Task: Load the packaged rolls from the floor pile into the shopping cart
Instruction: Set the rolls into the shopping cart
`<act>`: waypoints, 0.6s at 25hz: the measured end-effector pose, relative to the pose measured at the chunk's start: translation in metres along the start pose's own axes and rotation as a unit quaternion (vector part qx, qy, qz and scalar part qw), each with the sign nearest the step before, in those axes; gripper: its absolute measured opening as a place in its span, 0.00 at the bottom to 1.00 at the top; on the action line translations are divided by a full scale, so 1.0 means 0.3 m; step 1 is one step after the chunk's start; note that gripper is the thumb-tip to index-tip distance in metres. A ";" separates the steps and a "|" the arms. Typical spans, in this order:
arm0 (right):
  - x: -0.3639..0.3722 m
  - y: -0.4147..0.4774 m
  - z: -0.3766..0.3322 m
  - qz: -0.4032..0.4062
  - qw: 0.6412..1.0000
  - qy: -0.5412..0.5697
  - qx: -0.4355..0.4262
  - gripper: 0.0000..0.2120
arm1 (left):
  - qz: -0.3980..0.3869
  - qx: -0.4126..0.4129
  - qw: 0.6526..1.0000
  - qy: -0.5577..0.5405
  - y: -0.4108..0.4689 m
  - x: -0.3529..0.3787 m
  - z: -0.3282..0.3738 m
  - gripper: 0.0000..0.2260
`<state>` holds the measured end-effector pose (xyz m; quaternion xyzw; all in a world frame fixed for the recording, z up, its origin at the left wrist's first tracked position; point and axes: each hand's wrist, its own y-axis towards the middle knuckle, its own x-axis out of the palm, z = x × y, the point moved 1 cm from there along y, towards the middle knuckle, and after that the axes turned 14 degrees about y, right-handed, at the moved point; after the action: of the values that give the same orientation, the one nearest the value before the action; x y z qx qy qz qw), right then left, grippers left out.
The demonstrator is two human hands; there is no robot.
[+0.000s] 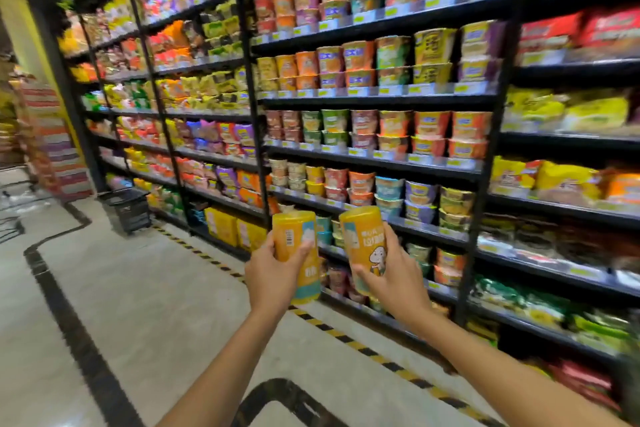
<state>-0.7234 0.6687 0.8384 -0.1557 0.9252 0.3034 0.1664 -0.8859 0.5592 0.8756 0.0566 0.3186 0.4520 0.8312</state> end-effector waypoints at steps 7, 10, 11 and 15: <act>-0.855 -0.240 0.295 0.175 0.977 -0.088 0.086 0.42 | -0.193 0.099 0.973 -0.081 -0.330 0.634 0.577 0.21; -1.161 -0.359 0.407 0.209 0.964 -0.123 0.112 0.42 | -0.244 0.125 0.958 -0.086 -0.527 0.852 0.797 0.13; -1.260 -0.394 0.446 0.216 0.960 -0.130 0.125 0.42 | -0.258 0.127 0.953 -0.094 -0.591 0.930 0.862 0.12; -1.584 -0.521 0.592 0.234 0.946 -0.156 0.163 0.43 | -0.322 0.140 0.928 -0.123 -0.823 1.184 1.074 0.09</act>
<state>-0.1987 0.7466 0.8149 0.1440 0.9349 0.1992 0.2559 -0.3841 0.7571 0.8660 0.1221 0.2756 0.1000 0.9482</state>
